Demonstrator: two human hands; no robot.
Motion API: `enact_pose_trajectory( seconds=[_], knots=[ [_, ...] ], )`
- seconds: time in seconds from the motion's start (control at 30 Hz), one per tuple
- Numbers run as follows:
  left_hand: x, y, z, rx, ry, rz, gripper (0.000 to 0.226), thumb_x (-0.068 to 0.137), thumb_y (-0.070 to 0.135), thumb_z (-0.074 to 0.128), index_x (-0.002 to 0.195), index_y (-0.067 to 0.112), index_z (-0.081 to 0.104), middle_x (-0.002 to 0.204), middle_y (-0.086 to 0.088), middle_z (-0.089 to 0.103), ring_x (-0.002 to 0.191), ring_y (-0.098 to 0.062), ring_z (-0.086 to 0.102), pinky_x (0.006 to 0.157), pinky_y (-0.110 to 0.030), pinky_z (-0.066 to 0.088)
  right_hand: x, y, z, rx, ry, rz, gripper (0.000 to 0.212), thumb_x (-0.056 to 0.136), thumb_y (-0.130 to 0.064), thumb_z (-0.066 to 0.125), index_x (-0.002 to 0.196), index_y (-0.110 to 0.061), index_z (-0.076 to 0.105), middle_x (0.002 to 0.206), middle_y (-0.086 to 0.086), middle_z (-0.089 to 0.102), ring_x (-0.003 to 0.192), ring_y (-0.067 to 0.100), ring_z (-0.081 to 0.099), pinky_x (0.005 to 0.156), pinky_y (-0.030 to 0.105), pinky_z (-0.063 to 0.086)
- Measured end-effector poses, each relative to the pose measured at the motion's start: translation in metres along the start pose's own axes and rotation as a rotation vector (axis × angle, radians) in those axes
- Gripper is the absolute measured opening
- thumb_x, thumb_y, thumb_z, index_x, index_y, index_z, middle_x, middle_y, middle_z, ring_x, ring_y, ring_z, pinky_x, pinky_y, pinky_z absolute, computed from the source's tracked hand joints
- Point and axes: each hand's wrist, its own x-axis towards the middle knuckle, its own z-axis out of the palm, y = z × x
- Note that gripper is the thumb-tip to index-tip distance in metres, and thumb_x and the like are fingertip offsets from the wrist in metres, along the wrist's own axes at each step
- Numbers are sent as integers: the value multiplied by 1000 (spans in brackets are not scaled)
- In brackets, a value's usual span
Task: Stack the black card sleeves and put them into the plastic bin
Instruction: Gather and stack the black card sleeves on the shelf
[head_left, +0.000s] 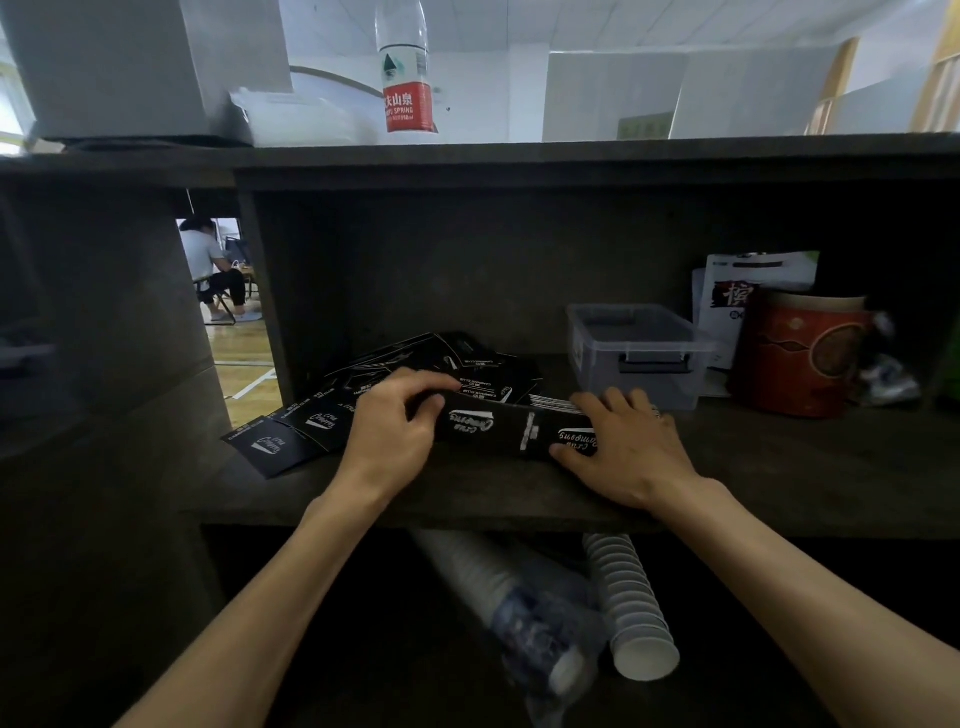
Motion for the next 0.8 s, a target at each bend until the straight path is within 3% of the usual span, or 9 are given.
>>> enact_pose_trajectory(
  seconds=[0.1, 0.3, 0.43, 0.6, 0.67, 0.8],
  knots=[
    [2, 5, 19, 96, -11, 78, 25, 92, 3, 61, 106, 17, 75, 100, 9, 65, 95, 2, 59, 85, -2, 38, 0, 2, -3, 29, -39, -18, 73, 77, -70, 50, 141, -38, 30, 131, -5, 44, 124, 22, 34, 99, 53, 39],
    [-3, 26, 75, 159, -49, 132, 32, 94, 7, 56, 123, 12, 67, 118, -4, 67, 109, -19, 63, 98, -19, 42, 0, 2, -11, 55, -94, -7, 74, 77, -63, 55, 142, -39, 30, 132, -5, 45, 124, 21, 35, 101, 53, 40],
    [-12, 29, 89, 245, -54, 125, 44, 94, 11, 56, 138, 17, 54, 129, -6, 64, 115, -22, 60, 99, -32, 45, 0, 0, -10, 16, -92, -5, 74, 81, -63, 53, 145, -37, 27, 137, -3, 44, 127, 23, 35, 100, 52, 41],
    [-19, 23, 97, 363, -187, 191, 51, 94, 8, 46, 144, 11, 45, 149, -11, 46, 138, -20, 42, 116, -37, 29, 1, -3, -6, -38, -73, 4, 73, 84, -73, 44, 145, -36, 26, 139, 0, 43, 129, 27, 36, 98, 54, 41],
    [-12, 17, 92, 329, -167, 180, 45, 93, 9, 46, 137, 14, 55, 143, -8, 53, 133, -20, 48, 113, -37, 33, -2, -3, 0, -61, -18, 1, 73, 84, -77, 37, 143, -36, 27, 137, 0, 43, 126, 27, 37, 94, 54, 43],
    [21, 0, 79, 392, 13, 32, 22, 97, 19, 50, 110, 16, 68, 108, -7, 69, 101, -24, 63, 89, -37, 47, -5, -3, 7, -81, 69, -4, 71, 83, -79, 31, 139, -35, 32, 134, 0, 46, 123, 26, 39, 89, 53, 46]
  ],
)
